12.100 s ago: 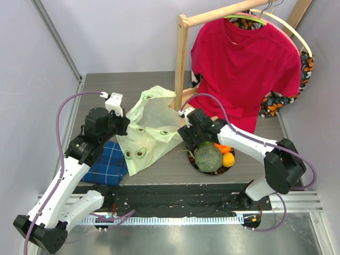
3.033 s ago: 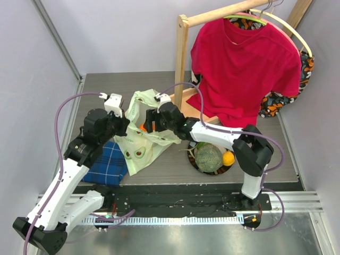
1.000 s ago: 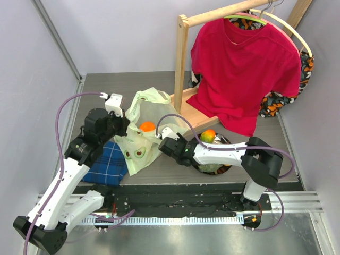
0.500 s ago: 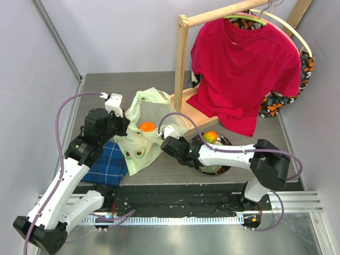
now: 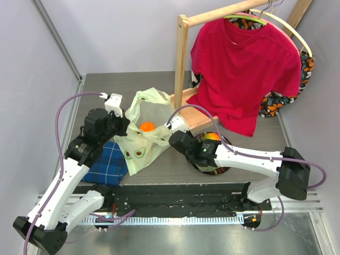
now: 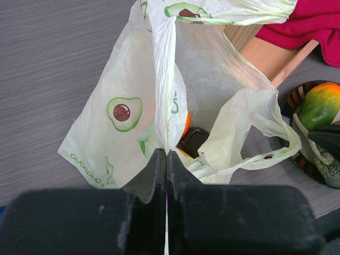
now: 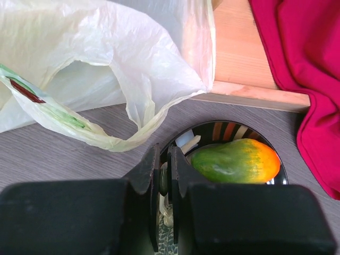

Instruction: Place the fruits into the plastic bag

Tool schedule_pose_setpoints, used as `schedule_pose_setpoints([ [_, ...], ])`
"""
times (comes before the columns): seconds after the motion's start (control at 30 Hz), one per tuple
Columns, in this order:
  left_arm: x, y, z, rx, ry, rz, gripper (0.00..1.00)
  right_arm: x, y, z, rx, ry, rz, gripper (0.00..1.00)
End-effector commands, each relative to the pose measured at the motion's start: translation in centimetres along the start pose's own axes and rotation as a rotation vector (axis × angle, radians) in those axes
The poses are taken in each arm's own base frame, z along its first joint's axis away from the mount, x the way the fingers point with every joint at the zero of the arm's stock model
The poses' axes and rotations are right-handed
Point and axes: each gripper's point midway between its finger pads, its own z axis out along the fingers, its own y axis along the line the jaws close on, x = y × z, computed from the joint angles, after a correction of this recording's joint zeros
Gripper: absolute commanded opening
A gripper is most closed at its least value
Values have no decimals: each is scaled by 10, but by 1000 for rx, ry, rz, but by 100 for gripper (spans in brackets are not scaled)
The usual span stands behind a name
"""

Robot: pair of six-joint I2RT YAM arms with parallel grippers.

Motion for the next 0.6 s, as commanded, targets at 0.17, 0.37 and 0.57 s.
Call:
schedule_pose_setpoints([
  [0.17,-15,-1,-4,6,-61,-7,0,-60,-31,-42,29,-153,162,1],
  [0.37,-16,-1,-5,6,-63,-7,0,-76,-51,-66,37,-213,216,1],
  [0.57,-14,-1,-4,5,-57,-6,0,-103,-81,-99,59,-331,333,1],
])
